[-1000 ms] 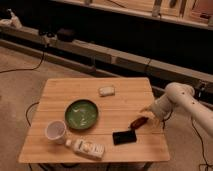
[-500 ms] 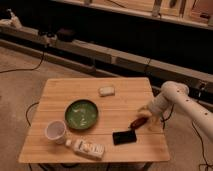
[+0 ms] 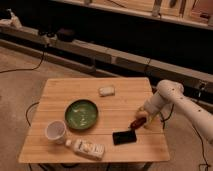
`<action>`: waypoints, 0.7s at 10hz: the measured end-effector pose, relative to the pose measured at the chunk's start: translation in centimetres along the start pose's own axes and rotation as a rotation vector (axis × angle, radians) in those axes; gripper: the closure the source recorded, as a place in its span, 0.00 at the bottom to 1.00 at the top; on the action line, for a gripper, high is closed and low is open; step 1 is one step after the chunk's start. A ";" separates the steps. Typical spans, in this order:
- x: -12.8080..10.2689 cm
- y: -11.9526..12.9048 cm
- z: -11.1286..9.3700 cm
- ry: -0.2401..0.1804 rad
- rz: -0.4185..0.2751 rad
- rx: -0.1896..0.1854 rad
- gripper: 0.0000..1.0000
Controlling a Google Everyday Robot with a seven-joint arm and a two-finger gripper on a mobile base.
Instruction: Place the pepper on the white sponge
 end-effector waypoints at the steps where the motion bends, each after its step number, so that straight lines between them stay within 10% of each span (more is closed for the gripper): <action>1: 0.2 0.2 0.3 0.007 -0.002 -0.024 0.48; 7: 0.3 -0.5 0.0 0.046 0.013 -0.072 0.70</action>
